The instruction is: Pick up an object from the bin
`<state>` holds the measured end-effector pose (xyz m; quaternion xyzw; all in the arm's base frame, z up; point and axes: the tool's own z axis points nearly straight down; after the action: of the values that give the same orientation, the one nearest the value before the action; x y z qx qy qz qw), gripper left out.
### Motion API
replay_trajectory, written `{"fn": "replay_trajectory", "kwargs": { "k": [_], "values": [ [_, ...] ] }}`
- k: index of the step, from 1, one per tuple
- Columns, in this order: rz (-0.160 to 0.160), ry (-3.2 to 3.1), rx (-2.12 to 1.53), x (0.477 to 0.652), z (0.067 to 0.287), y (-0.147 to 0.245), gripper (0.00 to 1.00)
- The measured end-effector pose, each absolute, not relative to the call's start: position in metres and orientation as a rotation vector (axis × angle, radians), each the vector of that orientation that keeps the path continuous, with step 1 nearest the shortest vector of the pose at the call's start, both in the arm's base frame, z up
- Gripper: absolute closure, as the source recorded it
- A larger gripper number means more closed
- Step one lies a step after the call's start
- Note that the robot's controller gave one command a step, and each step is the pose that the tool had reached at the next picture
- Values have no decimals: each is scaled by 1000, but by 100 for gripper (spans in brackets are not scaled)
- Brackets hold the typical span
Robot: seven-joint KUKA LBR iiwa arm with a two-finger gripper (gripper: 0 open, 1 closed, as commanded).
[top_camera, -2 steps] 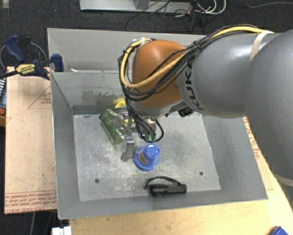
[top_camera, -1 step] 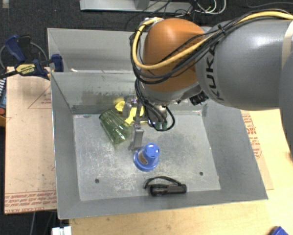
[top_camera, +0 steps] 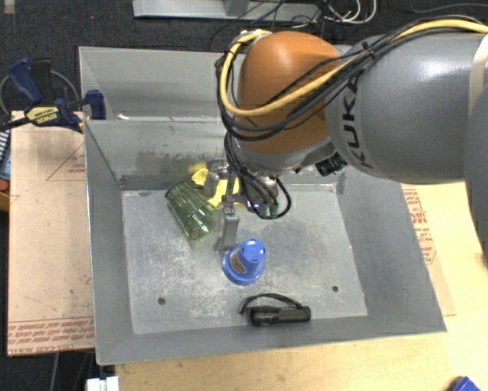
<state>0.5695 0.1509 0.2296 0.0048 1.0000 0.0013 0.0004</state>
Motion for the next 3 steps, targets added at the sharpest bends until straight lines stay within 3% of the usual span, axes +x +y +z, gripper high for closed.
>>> {"fn": "replay_trajectory", "kwargs": {
  "k": [1,2,3],
  "values": [
    [6,3139,87,560,223,139,0],
    [11,3132,70,542,283,176,0],
    [2,3146,32,516,228,127,0]
  ]
}}
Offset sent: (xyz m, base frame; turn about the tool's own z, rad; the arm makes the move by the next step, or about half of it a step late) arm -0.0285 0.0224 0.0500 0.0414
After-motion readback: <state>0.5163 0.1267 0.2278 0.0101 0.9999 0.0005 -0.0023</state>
